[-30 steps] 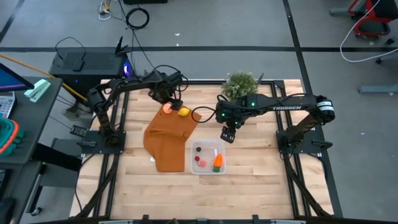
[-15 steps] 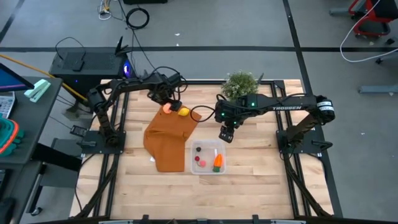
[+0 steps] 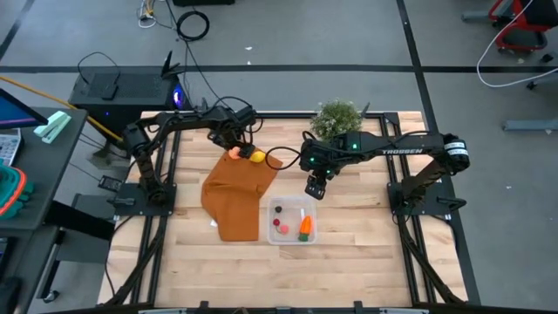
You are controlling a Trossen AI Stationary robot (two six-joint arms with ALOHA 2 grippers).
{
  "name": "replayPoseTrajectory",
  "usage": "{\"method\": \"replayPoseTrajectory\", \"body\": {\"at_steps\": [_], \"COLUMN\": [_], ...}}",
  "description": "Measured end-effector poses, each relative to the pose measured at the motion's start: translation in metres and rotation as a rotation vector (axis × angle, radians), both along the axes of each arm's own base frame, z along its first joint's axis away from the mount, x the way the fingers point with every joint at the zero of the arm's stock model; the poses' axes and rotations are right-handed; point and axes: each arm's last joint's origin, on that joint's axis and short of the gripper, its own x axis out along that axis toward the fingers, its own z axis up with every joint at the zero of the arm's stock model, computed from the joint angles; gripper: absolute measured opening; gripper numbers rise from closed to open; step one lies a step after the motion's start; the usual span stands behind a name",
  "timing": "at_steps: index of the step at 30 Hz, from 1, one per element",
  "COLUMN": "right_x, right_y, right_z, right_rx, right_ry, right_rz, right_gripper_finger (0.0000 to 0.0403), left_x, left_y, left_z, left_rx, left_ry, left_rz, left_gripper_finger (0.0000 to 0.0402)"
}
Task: Pick and placing Produce into tupperware
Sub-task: Put the pink peach into the transparent bin
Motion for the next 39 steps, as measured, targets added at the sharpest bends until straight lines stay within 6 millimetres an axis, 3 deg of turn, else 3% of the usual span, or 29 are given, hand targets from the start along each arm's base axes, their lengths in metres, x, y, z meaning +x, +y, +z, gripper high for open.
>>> {"method": "replayPoseTrajectory", "body": {"at_steps": [9, 27, 39], "right_x": [0.000, 0.002, 0.002], "right_y": [0.000, 0.000, -0.001], "right_z": [0.000, 0.001, 0.001], "right_rx": [0.000, -0.007, -0.007], "right_ry": [-0.004, -0.017, -0.025], "right_rz": [-0.001, -0.007, -0.012], "right_gripper_finger": [0.0187, 0.0185, 0.0180], "left_x": [0.005, 0.008, 0.008], "left_y": [-0.002, -0.002, -0.002], "left_z": [-0.015, -0.015, -0.015], "left_rx": [-0.036, -0.021, -0.015], "left_ry": [0.027, 0.016, 0.020], "left_rz": [-0.015, -0.053, -0.079], "left_gripper_finger": [0.0357, 0.0354, 0.0284]}}
